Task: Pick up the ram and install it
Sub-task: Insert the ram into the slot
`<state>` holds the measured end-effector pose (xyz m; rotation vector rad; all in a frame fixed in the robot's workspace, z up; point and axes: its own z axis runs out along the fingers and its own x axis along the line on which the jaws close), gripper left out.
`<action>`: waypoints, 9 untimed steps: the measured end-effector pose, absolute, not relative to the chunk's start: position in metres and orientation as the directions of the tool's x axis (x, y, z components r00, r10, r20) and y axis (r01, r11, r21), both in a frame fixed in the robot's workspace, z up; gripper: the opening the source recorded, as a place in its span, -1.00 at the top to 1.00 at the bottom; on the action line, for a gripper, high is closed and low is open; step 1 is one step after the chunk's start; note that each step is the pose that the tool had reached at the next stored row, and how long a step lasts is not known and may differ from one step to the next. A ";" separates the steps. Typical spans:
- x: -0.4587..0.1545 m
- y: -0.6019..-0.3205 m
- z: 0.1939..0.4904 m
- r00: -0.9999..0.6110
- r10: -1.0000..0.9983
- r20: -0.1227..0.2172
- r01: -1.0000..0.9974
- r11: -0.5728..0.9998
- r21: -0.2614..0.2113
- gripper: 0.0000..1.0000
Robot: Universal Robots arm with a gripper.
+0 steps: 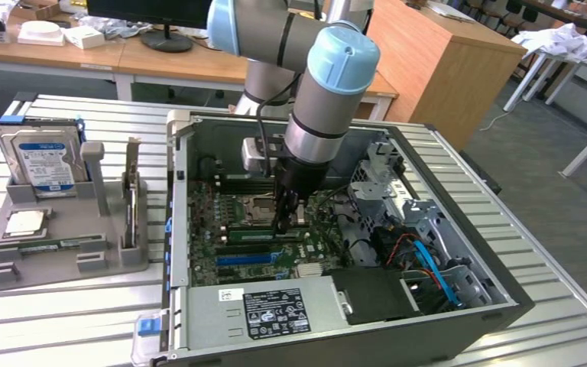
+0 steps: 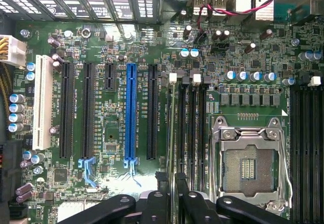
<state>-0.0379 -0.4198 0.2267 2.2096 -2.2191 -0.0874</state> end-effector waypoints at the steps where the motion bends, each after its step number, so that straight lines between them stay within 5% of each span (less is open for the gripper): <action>1: -0.038 -0.420 0.226 -0.005 -0.999 -0.033 -0.999 0.004 0.046 0.62; 9: -0.038 -0.420 0.221 -0.005 -0.999 -0.033 -0.999 0.004 0.046 0.62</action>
